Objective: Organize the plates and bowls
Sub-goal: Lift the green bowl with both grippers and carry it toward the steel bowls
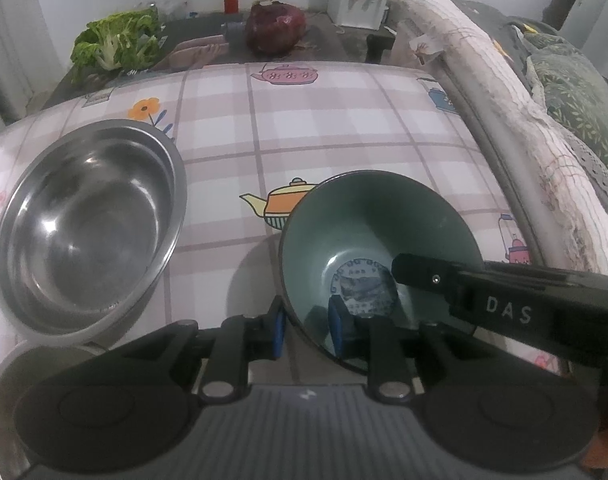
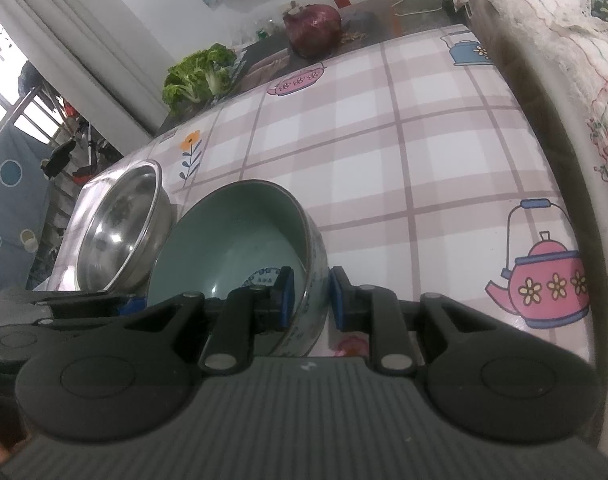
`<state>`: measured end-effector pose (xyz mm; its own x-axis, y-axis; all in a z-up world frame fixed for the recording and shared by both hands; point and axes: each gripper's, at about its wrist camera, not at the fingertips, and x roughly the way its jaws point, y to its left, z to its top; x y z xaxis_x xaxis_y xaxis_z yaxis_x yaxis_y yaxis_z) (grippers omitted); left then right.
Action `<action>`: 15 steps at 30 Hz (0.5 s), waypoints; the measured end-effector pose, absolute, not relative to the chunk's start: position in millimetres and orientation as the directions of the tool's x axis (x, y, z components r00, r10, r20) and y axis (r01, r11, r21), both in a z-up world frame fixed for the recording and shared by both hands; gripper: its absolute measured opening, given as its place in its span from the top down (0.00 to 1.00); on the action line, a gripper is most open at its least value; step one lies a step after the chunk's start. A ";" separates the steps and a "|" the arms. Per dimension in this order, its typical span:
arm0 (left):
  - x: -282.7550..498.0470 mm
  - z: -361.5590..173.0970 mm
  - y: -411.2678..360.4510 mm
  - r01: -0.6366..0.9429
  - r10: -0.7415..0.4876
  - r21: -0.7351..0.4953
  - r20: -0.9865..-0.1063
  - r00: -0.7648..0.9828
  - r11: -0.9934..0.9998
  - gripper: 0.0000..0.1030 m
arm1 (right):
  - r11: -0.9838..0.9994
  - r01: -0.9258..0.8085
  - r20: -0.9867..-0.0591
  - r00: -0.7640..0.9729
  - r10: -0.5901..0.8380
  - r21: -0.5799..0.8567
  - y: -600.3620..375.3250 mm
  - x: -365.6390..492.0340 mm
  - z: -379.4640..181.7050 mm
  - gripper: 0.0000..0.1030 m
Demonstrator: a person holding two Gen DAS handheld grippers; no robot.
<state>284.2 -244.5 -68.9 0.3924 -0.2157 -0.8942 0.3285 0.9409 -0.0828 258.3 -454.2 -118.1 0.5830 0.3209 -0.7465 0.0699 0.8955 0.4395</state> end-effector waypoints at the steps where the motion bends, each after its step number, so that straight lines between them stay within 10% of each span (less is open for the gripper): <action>1: 284.3 -68.9 -244.6 0.328 -0.214 -0.082 -0.895 0.392 0.941 0.77 | 0.895 0.071 -0.747 0.582 0.321 0.440 -454.0 258.1 -118.0 0.81; 15: 279.3 -57.5 -244.3 0.327 -0.217 -0.074 -0.879 0.425 0.942 0.77 | 0.885 0.075 -0.744 0.577 0.337 0.459 -453.4 259.6 -116.3 0.81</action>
